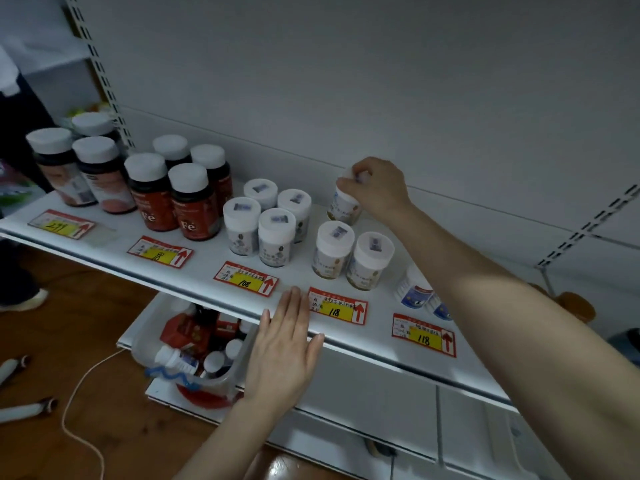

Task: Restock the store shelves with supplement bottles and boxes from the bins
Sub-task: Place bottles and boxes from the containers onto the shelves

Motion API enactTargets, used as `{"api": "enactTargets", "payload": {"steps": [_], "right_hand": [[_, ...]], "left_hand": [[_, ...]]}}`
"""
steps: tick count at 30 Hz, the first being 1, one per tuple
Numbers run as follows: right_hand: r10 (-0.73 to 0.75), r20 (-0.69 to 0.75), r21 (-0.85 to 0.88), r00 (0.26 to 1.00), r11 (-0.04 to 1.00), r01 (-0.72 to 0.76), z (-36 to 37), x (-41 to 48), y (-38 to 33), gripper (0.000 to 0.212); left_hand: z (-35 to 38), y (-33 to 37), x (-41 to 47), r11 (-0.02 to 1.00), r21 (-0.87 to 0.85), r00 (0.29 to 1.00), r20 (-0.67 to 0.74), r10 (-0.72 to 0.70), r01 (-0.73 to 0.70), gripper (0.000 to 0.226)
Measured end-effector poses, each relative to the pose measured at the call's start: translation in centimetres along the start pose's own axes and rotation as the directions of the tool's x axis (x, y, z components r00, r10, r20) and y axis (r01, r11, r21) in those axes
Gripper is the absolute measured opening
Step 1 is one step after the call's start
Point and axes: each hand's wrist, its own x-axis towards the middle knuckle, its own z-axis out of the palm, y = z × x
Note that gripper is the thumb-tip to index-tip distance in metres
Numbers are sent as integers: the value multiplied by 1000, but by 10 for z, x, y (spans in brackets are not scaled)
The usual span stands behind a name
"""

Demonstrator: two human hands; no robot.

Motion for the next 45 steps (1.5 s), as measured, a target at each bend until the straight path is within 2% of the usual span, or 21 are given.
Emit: {"api": "enactTargets", "payload": {"steps": [5,10,24,30,34,37,41,45], "right_hand": [[40,114,-58,993,998,-33,22,5,9,26],[82,163,-90,983,994,-68,33,0,17,29],[176,161,-211,971,967,-140,36,-7,19,41],[99,92,-127,991,988,-87,30,-14,21,36],[-41,2,-57,999,998,41,21,-20,14,28],[-90,-43,-30,995,996,89,16,-27,2,25],[-128,-78,-36,989,991,125,22,-41,-16,23],[-136,-159,-61,978,990,127,41,-60,-44,22]], "left_hand": [[2,0,-1,1000,21,1000,-29,11,-10,57],[4,0,-1,1000,7,1000,-16,8,-7,57],[2,0,-1,1000,30,1000,-17,2,-1,57],[-3,0,-1,997,81,999,-33,16,-14,56],[-20,0,-5,992,74,992,-68,111,-106,55],[-39,-7,-9,980,-11,974,-118,194,-196,52],[-62,-33,-16,964,-51,955,-163,249,-260,58],[-75,-81,-26,945,-58,941,-129,314,-323,59]]}}
